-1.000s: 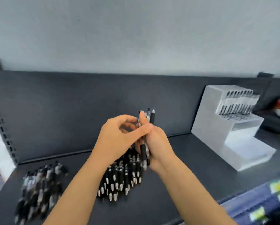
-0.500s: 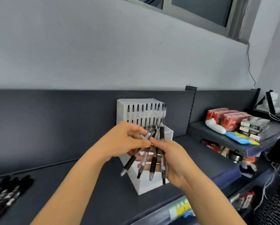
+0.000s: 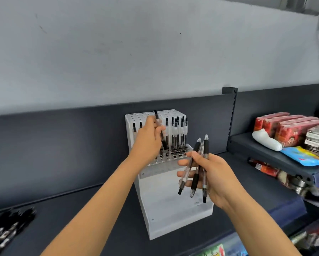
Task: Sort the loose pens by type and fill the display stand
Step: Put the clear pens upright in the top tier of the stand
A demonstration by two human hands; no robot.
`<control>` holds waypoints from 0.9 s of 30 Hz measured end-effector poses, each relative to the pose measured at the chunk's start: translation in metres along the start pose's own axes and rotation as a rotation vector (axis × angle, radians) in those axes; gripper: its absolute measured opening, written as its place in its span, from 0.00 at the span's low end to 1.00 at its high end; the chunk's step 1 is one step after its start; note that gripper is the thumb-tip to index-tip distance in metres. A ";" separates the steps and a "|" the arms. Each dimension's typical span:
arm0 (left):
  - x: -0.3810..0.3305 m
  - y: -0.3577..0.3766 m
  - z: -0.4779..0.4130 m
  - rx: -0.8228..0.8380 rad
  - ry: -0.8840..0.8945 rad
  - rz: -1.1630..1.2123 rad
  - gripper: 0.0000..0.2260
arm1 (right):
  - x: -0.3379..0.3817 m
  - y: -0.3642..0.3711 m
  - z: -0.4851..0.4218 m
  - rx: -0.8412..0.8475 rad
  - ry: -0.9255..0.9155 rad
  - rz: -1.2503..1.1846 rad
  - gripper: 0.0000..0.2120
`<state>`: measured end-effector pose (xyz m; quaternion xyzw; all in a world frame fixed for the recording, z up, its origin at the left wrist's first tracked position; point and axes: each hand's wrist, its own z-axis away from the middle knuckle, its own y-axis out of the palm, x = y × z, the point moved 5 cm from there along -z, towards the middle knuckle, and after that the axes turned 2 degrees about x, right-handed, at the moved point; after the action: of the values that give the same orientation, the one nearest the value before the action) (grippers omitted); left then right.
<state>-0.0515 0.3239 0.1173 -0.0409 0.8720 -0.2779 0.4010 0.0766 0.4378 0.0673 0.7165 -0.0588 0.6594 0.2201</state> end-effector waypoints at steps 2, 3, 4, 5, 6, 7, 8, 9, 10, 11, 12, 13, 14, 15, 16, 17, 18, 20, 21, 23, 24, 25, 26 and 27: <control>0.005 0.008 -0.008 -0.003 0.001 -0.004 0.09 | 0.000 -0.004 -0.006 -0.003 0.003 -0.003 0.10; 0.007 0.011 -0.011 0.006 -0.003 0.001 0.10 | 0.001 -0.006 -0.008 -0.005 0.003 -0.008 0.10; 0.008 0.015 -0.013 0.023 -0.007 -0.010 0.10 | 0.001 -0.007 -0.011 -0.006 0.004 -0.014 0.10; 0.010 0.019 -0.016 0.046 -0.012 -0.043 0.09 | 0.001 -0.009 -0.013 -0.008 0.005 -0.020 0.10; 0.012 0.023 -0.018 0.074 -0.013 -0.098 0.08 | 0.001 -0.010 -0.015 -0.012 0.005 -0.025 0.10; 0.014 0.027 -0.019 0.108 -0.017 -0.174 0.07 | 0.000 -0.011 -0.016 -0.016 0.005 -0.028 0.10; 0.015 0.030 -0.019 0.137 -0.022 -0.252 0.08 | 0.000 -0.011 -0.017 -0.019 0.004 -0.027 0.10; 0.015 0.032 -0.019 0.152 -0.027 -0.315 0.08 | -0.001 -0.012 -0.018 -0.020 0.003 -0.023 0.10; 0.015 0.034 -0.020 0.150 -0.025 -0.357 0.09 | -0.002 -0.012 -0.019 -0.022 0.004 -0.018 0.11; 0.014 0.034 -0.021 0.142 -0.023 -0.386 0.09 | -0.002 -0.012 -0.019 -0.022 0.005 -0.018 0.11; 0.012 0.035 -0.023 0.136 -0.025 -0.410 0.09 | -0.003 -0.012 -0.019 -0.021 0.007 -0.017 0.11; 0.011 0.034 -0.025 0.136 -0.035 -0.432 0.10 | -0.004 -0.012 -0.020 -0.020 0.007 -0.013 0.11; 0.010 0.034 -0.026 0.138 -0.047 -0.454 0.11 | -0.004 -0.011 -0.020 -0.018 0.006 -0.008 0.11; 0.008 0.032 -0.026 0.143 -0.062 -0.477 0.13 | -0.004 -0.010 -0.020 -0.015 0.005 -0.003 0.11; 0.007 0.030 -0.025 0.146 -0.066 -0.501 0.16 | -0.004 -0.009 -0.020 -0.011 0.003 0.002 0.10; 0.006 0.028 -0.024 0.149 -0.064 -0.524 0.18 | -0.004 -0.008 -0.020 -0.006 0.000 0.007 0.10; 0.004 0.025 -0.022 0.148 -0.050 -0.548 0.20 | -0.004 -0.007 -0.020 -0.001 -0.003 0.009 0.10; -0.001 0.016 -0.014 0.154 -0.025 -0.540 0.19 | -0.005 -0.005 -0.021 0.006 -0.005 0.004 0.10; -0.003 0.013 -0.009 0.188 -0.041 -0.477 0.18 | -0.006 -0.004 -0.021 0.015 -0.004 -0.002 0.10; -0.007 0.009 0.005 0.328 -0.115 -0.245 0.16 | -0.009 0.002 -0.021 0.053 0.006 -0.009 0.10; -0.009 0.009 0.013 0.408 -0.150 -0.143 0.15 | -0.011 0.006 -0.019 0.081 0.013 -0.013 0.11; -0.010 0.009 0.021 0.469 -0.180 -0.073 0.15 | -0.013 0.011 -0.018 0.107 0.020 -0.026 0.11; -0.009 0.007 0.028 0.501 -0.211 -0.011 0.14 | -0.015 0.016 -0.017 0.125 0.027 -0.045 0.11; -0.007 0.005 0.034 0.510 -0.242 0.051 0.13 | -0.017 0.021 -0.016 0.139 0.034 -0.067 0.11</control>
<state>-0.0221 0.3149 0.1016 0.0506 0.7204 -0.4712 0.5064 0.0523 0.4218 0.0564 0.7203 0.0150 0.6662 0.1927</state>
